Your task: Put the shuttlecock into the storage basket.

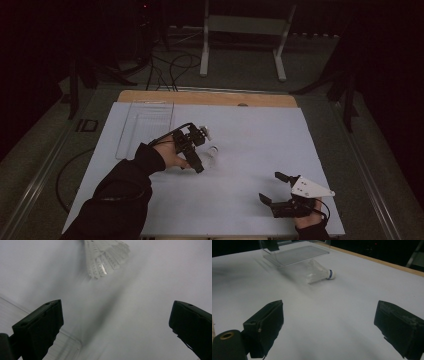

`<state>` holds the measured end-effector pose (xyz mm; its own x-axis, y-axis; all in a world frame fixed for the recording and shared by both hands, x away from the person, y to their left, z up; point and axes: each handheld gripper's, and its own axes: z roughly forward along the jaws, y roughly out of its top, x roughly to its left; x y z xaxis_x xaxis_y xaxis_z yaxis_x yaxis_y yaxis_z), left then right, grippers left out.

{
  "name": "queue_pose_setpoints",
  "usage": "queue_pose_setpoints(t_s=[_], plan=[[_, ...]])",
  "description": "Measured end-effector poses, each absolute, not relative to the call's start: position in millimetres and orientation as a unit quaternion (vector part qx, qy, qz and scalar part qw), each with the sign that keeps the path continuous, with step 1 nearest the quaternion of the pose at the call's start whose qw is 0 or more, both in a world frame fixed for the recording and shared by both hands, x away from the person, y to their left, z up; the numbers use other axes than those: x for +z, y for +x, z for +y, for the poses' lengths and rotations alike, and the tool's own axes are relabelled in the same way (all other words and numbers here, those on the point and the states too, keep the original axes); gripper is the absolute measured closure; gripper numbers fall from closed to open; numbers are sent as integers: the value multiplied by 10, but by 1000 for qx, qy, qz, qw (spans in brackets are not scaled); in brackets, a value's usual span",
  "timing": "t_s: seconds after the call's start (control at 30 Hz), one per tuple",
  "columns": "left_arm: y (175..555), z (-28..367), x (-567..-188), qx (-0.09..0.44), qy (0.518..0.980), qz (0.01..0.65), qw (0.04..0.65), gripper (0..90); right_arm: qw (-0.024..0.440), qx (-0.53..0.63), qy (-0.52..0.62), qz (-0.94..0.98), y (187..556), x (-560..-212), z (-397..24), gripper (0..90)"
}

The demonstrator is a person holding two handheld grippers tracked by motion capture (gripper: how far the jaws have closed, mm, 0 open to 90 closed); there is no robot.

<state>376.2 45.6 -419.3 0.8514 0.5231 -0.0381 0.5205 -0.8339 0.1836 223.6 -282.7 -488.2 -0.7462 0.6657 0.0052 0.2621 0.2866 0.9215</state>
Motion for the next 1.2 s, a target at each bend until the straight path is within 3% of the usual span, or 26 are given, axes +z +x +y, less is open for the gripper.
queue_pose_setpoints(t_s=[0.17, 0.37, 0.43, 0.8, 0.87, 0.97, 1.2], plan=[[3839, 407, -4254, 13, 958, 273, 92, 62, 194, 518, 297, 778, 2239, -4883, -2826, 90], [3887, 369, -4318, 17, 958, 274, 87, 75, 194, 519, 298, 777, 2234, -4879, -2833, 90], [3928, 383, -4336, 11, 957, 276, 92, 140, 194, 519, 298, 777, 2237, -4881, -2836, 90], [4053, 358, -4480, -3, 956, 276, 100, 203, 193, 518, 300, 778, 2240, -4884, -2831, 90], [4082, 357, -4510, -4, 955, 280, 96, 281, 194, 515, 302, 778, 2241, -4885, -2834, 90], [4121, 351, -4547, -4, 954, 284, 92, 323, 193, 516, 303, 777, 2240, -4881, -2840, 90], [4179, 342, -4635, -4, 953, 291, 86, 339, 192, 516, 304, 778, 2243, -4883, -2839, 90]])
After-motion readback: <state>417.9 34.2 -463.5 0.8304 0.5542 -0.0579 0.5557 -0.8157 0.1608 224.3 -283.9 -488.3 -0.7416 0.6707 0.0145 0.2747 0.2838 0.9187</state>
